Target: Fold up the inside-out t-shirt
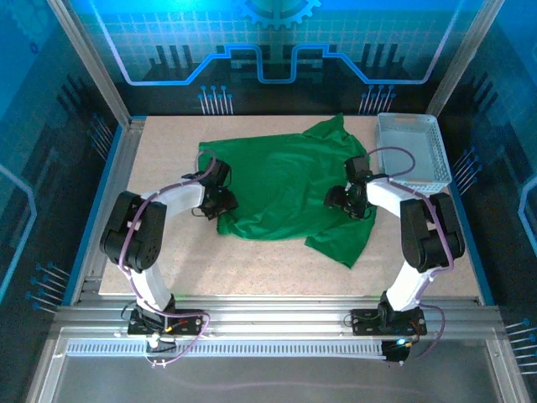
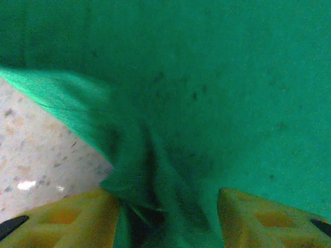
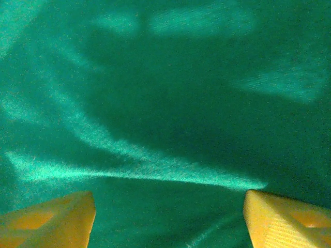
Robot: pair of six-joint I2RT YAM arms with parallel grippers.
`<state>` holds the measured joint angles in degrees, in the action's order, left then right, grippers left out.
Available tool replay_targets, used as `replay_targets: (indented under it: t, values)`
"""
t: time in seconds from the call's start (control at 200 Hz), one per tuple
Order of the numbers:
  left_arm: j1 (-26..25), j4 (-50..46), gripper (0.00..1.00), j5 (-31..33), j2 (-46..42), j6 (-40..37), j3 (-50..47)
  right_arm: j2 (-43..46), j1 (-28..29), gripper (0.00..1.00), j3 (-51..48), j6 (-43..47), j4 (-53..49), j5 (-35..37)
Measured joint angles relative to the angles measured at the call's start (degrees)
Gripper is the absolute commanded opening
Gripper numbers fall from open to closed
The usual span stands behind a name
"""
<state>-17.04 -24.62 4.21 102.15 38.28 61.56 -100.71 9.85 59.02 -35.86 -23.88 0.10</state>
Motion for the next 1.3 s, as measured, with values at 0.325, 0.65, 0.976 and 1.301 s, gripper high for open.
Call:
replay_targets:
  t: [0.325,0.65,0.976,1.301]
  values:
    - [-4.9,-7.0,0.61,11.2,-15.5,-0.2,-5.4,4.9,3.3,0.78,1.8,3.4,-2.4,6.6]
    - [-18.9,-12.0,0.61,14.7,-16.7,6.9,-9.9,10.6,18.4,0.79,0.8,5.2,2.2,1.2]
    - [-20.2,-11.1,0.50,15.3,-8.1,8.3,-9.1,0.0,24.8,0.78,1.3,1.7,6.0,-2.1]
    - [-22.1,-8.8,0.64,15.9,-7.8,8.0,-9.0,-2.8,23.2,0.78,1.2,0.2,8.4,-1.0]
